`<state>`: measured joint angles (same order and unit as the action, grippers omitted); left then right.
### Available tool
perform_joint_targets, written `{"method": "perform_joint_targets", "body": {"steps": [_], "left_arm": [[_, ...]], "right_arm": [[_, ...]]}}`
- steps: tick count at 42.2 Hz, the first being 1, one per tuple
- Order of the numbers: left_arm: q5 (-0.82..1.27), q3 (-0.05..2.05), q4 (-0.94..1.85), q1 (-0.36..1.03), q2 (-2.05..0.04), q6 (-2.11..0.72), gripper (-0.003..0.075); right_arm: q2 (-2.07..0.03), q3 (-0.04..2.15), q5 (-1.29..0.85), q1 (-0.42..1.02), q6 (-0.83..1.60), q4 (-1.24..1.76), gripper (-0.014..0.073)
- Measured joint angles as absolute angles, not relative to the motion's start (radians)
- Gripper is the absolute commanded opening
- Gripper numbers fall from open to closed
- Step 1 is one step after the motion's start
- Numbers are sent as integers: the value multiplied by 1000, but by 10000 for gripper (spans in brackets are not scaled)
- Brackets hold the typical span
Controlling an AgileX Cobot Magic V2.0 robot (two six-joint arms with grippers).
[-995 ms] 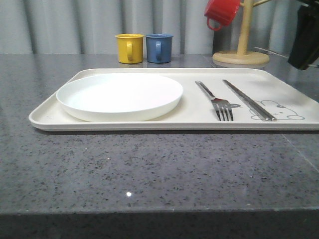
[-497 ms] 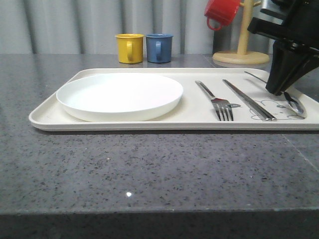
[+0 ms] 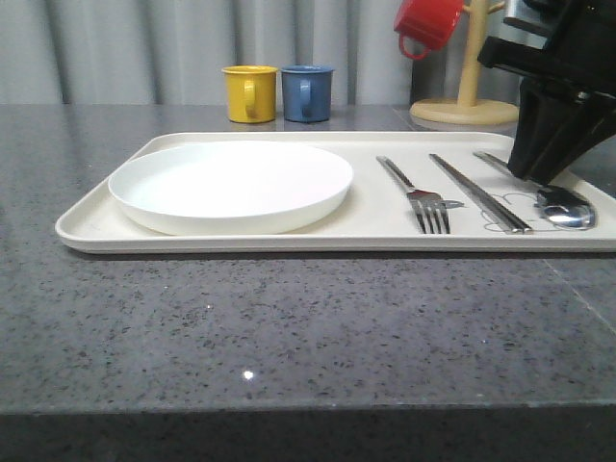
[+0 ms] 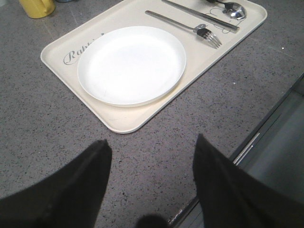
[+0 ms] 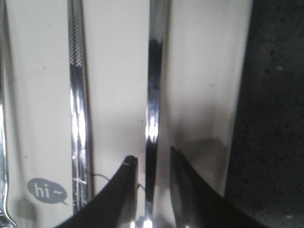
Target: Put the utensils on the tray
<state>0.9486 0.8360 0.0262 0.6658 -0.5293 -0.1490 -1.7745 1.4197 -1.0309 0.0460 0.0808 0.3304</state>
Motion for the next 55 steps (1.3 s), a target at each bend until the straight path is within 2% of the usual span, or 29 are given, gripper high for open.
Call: {"method": "perform_joint_targets", "body": {"steps": [7, 14, 25, 45, 55], "left_arm": [[949, 836, 26, 666, -529, -149, 388], [949, 836, 26, 666, -529, -149, 388], [949, 836, 26, 666, -529, -149, 388], [949, 836, 26, 666, -529, -149, 388], [949, 836, 26, 666, -529, -149, 388]], "right_arm": [[-1698, 1420, -1060, 71, 158, 311, 213], [-1568, 1410, -1114, 155, 178, 231, 213], [-1226, 1253, -1136, 289, 184, 189, 213], [-506, 915, -1162, 294, 182, 162, 213], [-373, 867, -1179, 294, 161, 162, 213]]}}
